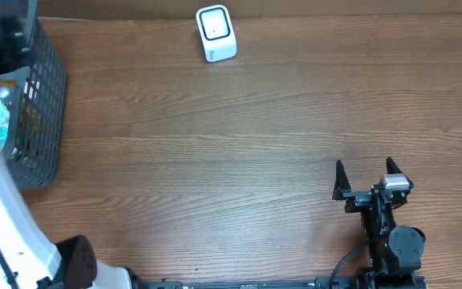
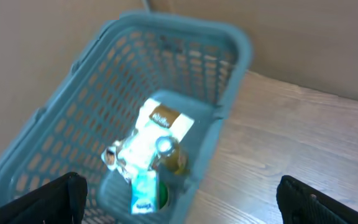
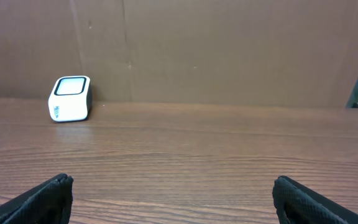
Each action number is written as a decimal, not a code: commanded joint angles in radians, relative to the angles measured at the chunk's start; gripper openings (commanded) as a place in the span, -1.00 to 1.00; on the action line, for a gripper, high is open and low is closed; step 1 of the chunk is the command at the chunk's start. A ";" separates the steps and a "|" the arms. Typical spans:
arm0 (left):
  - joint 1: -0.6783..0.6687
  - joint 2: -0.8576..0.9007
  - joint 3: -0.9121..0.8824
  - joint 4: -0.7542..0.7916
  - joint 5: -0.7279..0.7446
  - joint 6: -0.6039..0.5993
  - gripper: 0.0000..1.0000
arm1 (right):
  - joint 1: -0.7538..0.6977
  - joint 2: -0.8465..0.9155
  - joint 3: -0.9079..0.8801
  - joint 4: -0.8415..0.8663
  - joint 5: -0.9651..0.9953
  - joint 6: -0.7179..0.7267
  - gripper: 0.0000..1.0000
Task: Scan the item barcode
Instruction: 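Move the left gripper up and into the grey basket, then grasp the yellow-capped bottle in the basket with the left gripper, then carry the bottle toward the scanner and set it upright on the table, then return the left gripper to the basket and grasp the green-lidded jar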
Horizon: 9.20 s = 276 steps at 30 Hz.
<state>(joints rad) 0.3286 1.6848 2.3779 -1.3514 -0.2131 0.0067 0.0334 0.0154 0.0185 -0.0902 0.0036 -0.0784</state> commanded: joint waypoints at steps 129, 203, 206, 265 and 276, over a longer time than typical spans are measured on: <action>-0.658 0.111 -0.079 -0.255 0.385 -0.130 -0.21 | 0.000 -0.001 -0.011 0.006 -0.006 -0.001 1.00; -1.167 0.192 -0.930 0.653 0.129 -0.534 0.28 | 0.000 -0.001 -0.011 0.006 -0.006 -0.001 1.00; -1.167 0.192 -0.930 0.652 0.129 -0.534 0.28 | 0.000 -0.001 -0.011 0.006 -0.006 -0.001 1.00; -0.912 -0.227 -0.673 0.434 -0.119 -0.497 0.99 | 0.000 -0.001 -0.011 0.006 -0.006 -0.001 1.00; -0.616 -0.384 -0.673 0.262 -0.234 -0.504 1.00 | 0.000 -0.001 -0.011 0.006 -0.006 -0.001 1.00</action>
<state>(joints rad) -0.3431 1.3308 1.6852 -1.0660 -0.3866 -0.5125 0.0334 0.0158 0.0185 -0.0902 0.0032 -0.0788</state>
